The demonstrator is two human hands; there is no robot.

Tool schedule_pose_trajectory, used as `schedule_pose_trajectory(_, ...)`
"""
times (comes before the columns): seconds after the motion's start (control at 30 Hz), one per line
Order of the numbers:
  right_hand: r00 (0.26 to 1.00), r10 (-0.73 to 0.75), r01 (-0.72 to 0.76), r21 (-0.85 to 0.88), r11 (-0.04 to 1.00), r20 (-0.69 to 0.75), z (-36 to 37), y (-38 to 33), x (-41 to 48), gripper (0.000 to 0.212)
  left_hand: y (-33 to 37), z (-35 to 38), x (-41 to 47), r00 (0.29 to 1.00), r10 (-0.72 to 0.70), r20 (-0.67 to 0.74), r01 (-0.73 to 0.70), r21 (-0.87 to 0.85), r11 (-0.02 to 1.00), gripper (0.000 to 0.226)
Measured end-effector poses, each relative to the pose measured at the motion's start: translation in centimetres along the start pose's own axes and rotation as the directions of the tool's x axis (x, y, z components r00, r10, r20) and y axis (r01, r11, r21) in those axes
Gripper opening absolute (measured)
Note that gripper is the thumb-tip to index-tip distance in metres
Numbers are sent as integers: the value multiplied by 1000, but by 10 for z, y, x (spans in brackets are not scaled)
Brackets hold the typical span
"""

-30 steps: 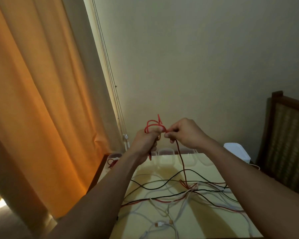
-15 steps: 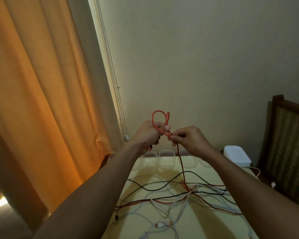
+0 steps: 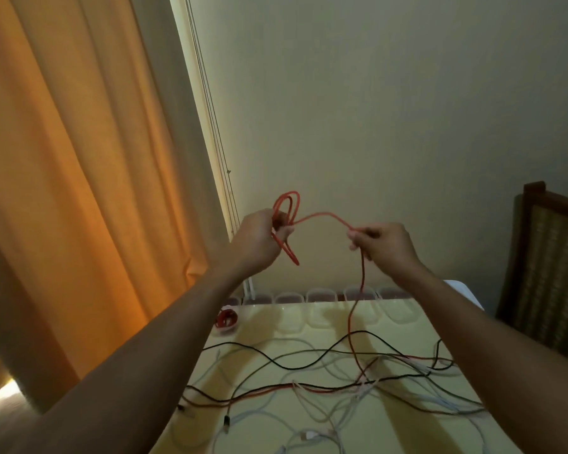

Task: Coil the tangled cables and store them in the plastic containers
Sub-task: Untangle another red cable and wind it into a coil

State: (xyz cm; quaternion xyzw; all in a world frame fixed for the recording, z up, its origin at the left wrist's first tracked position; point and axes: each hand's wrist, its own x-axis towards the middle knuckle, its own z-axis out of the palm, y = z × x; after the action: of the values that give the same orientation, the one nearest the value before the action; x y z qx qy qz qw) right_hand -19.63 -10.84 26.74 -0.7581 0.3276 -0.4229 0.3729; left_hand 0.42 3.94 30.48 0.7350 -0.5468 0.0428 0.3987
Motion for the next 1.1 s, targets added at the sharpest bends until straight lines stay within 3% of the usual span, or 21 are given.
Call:
schedule_pose_trajectory(0.07, 995, -101, 101, 24, 995, 20, -4, -35, 16, 8, 6, 6, -4, 998, 49, 34, -49, -1, 999, 13)
schedule_pose_trajectory(0.17, 952, -241, 268, -135, 954, 187, -8, -73, 27, 10, 16, 9, -7, 997, 78, 3, -76, -150, 986, 16)
schedule_pose_trajectory(0.3, 889, -289, 404, -314, 859, 355, -6, -85, 26, 11, 30, 5, -10, 991, -86, 99, 124, -489, 863, 25)
schedule_pose_trajectory(0.53, 809, -393, 560, -370, 741, 437, -1, -71, 14, 18, 34, 8, -7, 980, -191, 48, 182, -587, 789, 17)
schedule_pose_trajectory(0.63, 838, -390, 516, -321, 794, 382, 2, -67, 6, 22, 32, 9, -7, 982, -175, 73, 182, -628, 757, 22)
schedule_pose_trajectory(0.73, 884, -278, 391, -269, 880, 376, 3, -52, -2, 26, 31, -1, -2, 972, -234, -27, 155, -674, 722, 20)
schedule_pose_trajectory(0.83, 890, -124, 282, -315, 906, 439, -4, -14, -6, 8, 20, -21, 6, 944, -302, -130, 125, -707, 696, 16)
schedule_pose_trajectory(0.97, 905, 17, 190, -441, 877, 425, -21, 29, -9, 9, -9, -38, 4, 919, -273, -284, 79, -545, 835, 11)
schedule_pose_trajectory(1.1, 967, -89, 182, -399, 899, 240, -27, 17, 3, 7, -25, -24, -13, 982, -153, -109, 119, -270, 955, 14)
